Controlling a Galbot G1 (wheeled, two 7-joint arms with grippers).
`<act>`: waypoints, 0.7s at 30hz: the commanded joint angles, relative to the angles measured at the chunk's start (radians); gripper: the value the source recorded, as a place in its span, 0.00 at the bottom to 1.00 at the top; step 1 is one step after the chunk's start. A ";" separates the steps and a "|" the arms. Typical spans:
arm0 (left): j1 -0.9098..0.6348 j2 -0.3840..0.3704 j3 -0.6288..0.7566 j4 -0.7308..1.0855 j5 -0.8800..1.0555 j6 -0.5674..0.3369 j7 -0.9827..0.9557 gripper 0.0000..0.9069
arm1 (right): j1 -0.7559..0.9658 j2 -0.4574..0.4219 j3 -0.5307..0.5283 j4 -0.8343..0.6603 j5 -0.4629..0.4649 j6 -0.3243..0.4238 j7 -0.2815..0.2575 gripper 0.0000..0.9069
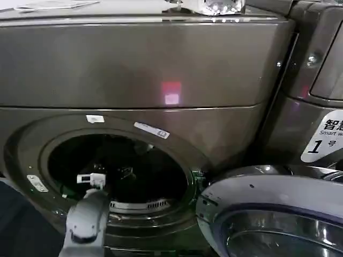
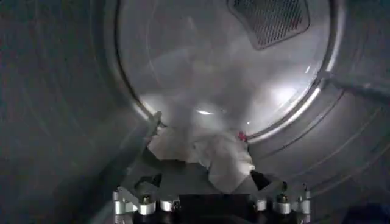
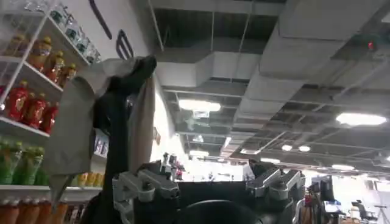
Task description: Grasp the clothes from the dryer.
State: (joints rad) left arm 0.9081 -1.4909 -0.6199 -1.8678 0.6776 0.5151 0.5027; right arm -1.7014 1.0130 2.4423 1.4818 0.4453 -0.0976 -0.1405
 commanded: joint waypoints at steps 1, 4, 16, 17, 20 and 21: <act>-0.129 0.007 -0.017 0.057 0.584 -0.508 0.656 1.00 | 0.001 0.000 -0.016 0.004 -0.011 0.003 -0.001 1.00; -0.164 0.011 -0.013 0.069 0.634 -0.569 0.770 1.00 | 0.000 -0.001 -0.021 0.013 -0.015 0.002 -0.001 1.00; -0.222 0.047 0.010 0.165 0.672 -0.733 0.845 1.00 | 0.014 -0.012 -0.041 0.041 -0.017 -0.012 0.001 1.00; -0.229 0.052 0.018 0.166 0.673 -0.738 0.845 1.00 | 0.015 -0.014 -0.042 0.043 -0.017 -0.016 0.002 1.00; -0.245 0.079 0.047 0.178 0.675 -0.762 0.846 1.00 | 0.013 -0.016 -0.041 0.045 -0.017 -0.016 0.002 1.00; -0.250 0.090 0.053 0.185 0.671 -0.768 0.846 1.00 | 0.013 -0.014 -0.042 0.045 -0.017 -0.015 0.001 1.00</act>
State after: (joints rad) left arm 0.7049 -1.4502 -0.6074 -1.7290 1.2748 -0.1037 1.2460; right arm -1.6893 0.9989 2.4045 1.5203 0.4292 -0.1088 -0.1395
